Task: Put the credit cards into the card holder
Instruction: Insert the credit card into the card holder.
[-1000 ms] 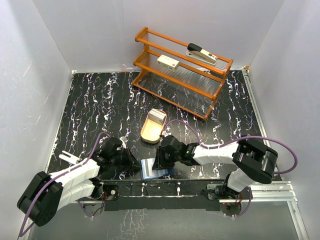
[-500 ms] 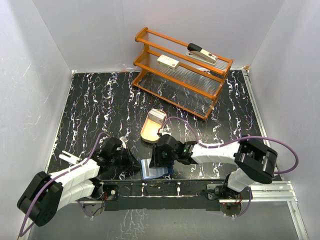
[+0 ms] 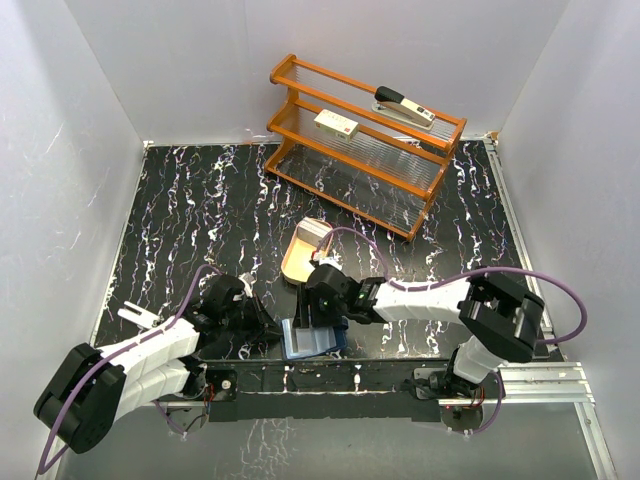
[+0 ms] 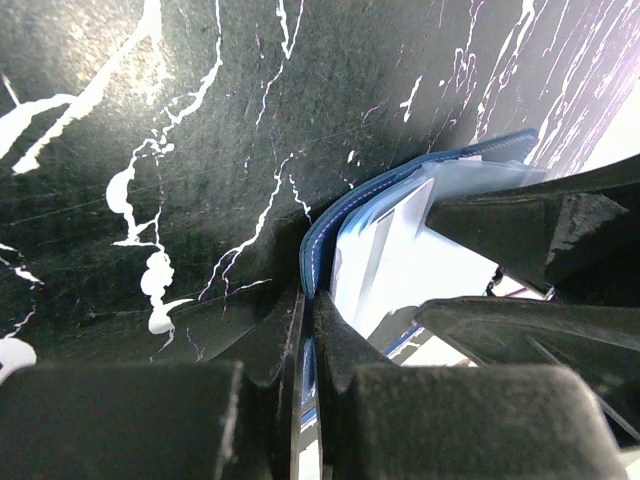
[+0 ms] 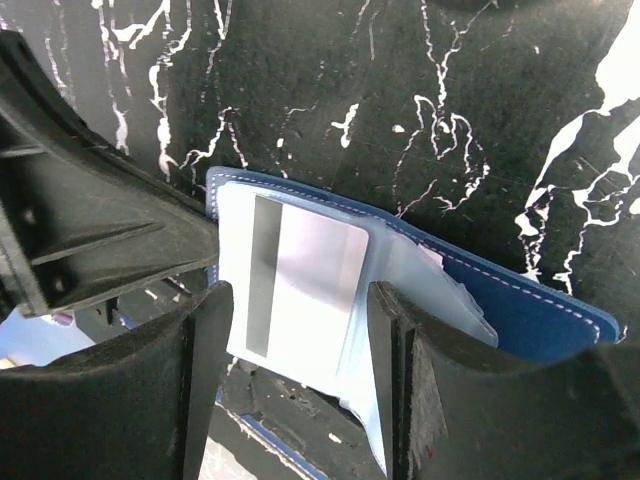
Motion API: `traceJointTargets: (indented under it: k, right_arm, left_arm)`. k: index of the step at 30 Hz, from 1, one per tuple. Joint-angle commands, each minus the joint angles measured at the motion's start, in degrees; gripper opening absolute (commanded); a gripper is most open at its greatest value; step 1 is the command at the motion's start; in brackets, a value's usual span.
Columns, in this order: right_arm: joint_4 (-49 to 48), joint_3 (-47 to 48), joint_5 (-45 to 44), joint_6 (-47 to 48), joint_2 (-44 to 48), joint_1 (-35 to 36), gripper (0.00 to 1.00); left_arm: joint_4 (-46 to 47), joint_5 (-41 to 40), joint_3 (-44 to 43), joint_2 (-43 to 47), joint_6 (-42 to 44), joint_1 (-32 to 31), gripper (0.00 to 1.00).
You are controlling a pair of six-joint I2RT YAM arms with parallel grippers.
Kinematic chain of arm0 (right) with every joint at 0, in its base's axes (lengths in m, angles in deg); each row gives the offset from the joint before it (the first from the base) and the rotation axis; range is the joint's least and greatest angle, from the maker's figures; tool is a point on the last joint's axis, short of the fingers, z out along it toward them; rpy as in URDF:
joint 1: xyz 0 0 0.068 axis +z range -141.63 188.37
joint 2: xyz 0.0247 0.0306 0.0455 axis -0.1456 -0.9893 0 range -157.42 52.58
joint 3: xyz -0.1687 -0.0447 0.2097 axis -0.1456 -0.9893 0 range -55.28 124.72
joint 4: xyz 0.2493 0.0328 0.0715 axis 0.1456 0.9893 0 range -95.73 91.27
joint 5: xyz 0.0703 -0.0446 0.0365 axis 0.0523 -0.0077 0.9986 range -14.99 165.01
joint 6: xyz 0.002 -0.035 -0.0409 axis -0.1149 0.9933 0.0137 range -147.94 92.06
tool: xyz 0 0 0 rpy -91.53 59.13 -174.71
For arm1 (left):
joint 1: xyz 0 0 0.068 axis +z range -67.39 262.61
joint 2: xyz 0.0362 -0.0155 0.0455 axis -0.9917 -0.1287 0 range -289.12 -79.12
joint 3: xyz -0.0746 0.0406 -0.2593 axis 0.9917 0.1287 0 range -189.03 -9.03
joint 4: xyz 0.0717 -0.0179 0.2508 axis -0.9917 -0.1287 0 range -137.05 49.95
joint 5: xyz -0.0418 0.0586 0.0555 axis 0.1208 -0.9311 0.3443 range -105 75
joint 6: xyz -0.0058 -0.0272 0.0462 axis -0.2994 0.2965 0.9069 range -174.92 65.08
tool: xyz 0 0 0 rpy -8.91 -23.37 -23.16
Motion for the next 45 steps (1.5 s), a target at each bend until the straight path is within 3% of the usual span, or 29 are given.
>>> traceJointTargets:
  k: [1,11,21,26,33,45]
  right_arm:
    - [-1.45,2.35,-0.78,0.4,-1.71,0.23,0.55]
    - [-3.31,2.31,0.43,0.2,-2.46,0.75,0.54]
    - [-5.0,2.25,1.91,1.14,-1.28,1.2,0.39]
    - [-1.28,3.33,0.65,2.35,-0.94,1.13,0.35]
    - [8.87,6.16,-4.86,4.48,0.6,1.11,0.39]
    - [14.36,0.67,-10.9,4.3,4.83,1.11,0.38]
  left_arm:
    - [-1.71,-0.06,0.68,0.87,0.77,-0.23,0.0]
    - [-1.21,-0.03,0.79,0.52,0.62,-0.24,0.0]
    - [-0.92,0.05,0.77,0.17,0.91,-0.24,0.0]
    - [-1.04,0.07,0.58,0.2,1.0,-0.23,0.0]
    - [-2.08,-0.2,0.46,0.96,1.37,-0.24,0.0]
    - [-3.03,-0.45,-0.11,1.0,1.91,-0.23,0.0]
